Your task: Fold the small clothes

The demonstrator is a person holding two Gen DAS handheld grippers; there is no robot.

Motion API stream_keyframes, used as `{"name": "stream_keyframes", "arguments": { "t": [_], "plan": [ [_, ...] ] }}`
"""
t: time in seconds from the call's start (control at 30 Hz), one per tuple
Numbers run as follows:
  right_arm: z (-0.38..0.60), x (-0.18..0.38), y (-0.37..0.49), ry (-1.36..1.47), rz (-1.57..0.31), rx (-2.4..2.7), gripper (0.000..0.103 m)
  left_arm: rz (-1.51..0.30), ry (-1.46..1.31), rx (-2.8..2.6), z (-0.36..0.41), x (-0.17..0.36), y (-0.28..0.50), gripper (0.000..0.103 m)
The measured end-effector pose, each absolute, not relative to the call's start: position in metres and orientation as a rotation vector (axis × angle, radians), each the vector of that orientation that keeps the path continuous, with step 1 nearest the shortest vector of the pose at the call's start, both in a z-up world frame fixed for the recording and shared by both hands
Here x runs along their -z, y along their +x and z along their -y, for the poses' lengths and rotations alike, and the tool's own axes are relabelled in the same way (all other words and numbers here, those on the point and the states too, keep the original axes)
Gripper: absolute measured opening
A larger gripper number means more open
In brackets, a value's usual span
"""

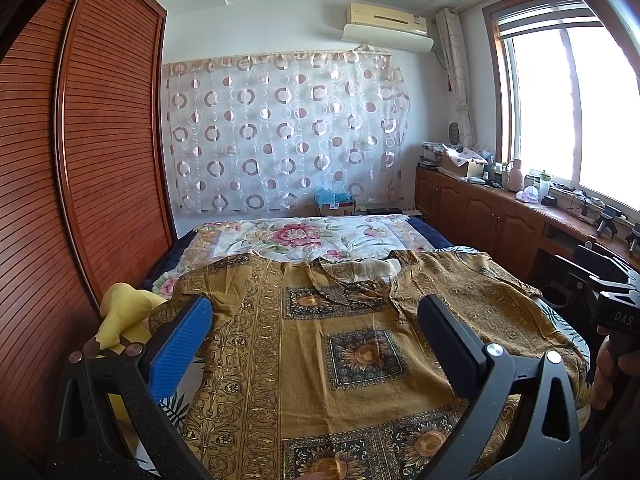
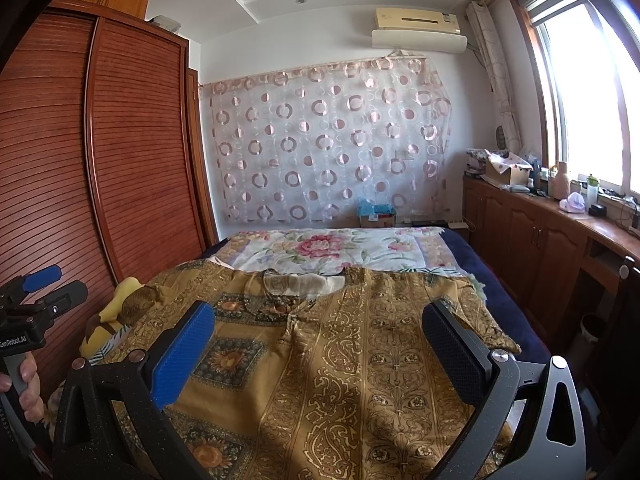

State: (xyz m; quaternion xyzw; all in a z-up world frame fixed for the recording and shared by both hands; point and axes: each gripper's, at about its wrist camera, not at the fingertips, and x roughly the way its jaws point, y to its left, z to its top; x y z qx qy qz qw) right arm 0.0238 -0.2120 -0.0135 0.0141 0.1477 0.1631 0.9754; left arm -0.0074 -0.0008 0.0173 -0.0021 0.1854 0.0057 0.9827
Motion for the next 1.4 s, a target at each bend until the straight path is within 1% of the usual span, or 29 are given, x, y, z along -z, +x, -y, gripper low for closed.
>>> {"name": "stream_keyframes", "arguments": {
  "t": [0.43, 0.6, 0.73, 1.2, 1.3, 1.4],
  "plan": [
    [0.212, 0.013, 0.023, 0.031, -0.299, -0.327, 0.103, -0.373, -0.005, -0.012, 0.002, -0.018, -0.008, 0.103],
    [0.211, 0.014, 0.024, 0.025, -0.302, -0.338, 0.103, -0.405, -0.012, -0.017, -0.007, -0.016, 0.0, 0.103],
    [0.207, 0.017, 0.032, 0.027, -0.309, -0.377, 0.103, -0.426, -0.012, -0.032, -0.031, -0.013, 0.011, 0.103],
    [0.186, 0.035, 0.076, -0.017, -0.384, -0.439, 0.103, -0.53, -0.026, -0.099, -0.112, 0.032, 0.045, 0.103],
    [0.18, 0.042, 0.085, -0.025, -0.418, -0.466, 0.103, -0.572, -0.051, -0.098, -0.132, 0.043, 0.054, 0.098],
    [0.173, 0.047, 0.091, -0.048, -0.45, -0.493, 0.103, -0.617, -0.069, -0.102, -0.149, 0.054, 0.064, 0.09]
  ]
}}
